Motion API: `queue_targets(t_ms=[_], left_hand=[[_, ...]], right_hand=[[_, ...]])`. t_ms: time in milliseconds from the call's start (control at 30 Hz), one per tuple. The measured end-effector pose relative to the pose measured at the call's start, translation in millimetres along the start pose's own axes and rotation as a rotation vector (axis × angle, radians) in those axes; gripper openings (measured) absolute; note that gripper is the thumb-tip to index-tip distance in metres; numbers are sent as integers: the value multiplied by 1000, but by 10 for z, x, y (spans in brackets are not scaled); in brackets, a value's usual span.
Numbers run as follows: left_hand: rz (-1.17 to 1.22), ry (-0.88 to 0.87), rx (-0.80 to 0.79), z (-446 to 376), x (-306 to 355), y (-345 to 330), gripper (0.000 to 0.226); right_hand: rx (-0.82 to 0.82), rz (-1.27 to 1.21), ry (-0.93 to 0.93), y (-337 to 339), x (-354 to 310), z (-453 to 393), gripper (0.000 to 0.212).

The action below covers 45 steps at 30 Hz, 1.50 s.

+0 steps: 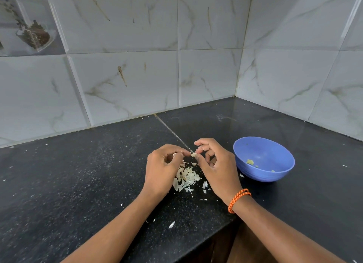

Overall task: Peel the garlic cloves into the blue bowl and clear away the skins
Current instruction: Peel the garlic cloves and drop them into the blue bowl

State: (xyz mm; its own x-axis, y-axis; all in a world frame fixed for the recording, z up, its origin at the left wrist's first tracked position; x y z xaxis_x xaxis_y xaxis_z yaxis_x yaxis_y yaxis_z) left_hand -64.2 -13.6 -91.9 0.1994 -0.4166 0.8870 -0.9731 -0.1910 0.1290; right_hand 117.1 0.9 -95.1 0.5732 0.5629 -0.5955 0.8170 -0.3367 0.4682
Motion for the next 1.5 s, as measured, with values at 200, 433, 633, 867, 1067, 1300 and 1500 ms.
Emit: queue_targets(t_ms=[200,433,633,867,1067,1300,1500], left_hand=[[16,21,-62,10,18,-23,33],[63,31,-71,17,26,-25,10],[97,59,-50,18,17,-29,11],[157,98,-53,28,20,-40,10],[151,81,-77,36,8,-43,10],[204,95,-75,28,-14,-33,4],[216,98,-133,8,-62,-63,11]], right_hand=[[14,-24,-15,-1,-16,-3,32],[-12,-11,-3,-11,-26,19,30],[-27,-45,-8,11,-53,23,30],[-58,-91,-3,-4,-41,17,28],[-22,-30,35,0,-41,9,25],[-18,-71,-44,36,-81,20,17],[-47,-148,-77,46,-72,10,15]])
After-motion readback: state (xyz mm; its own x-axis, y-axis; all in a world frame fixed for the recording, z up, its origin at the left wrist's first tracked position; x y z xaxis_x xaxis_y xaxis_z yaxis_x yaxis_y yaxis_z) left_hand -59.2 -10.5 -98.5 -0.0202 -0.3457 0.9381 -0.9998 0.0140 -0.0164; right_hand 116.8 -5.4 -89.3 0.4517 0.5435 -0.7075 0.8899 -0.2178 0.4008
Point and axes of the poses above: each hand's wrist, its own z-axis away from the middle knuckle, its own y-axis out of the back of the hand, x = y × z, the point moved 1 cm from there along -z, towards the middle knuckle, and after that the axes turned 8 degrees about z, right-handed, at the moved point
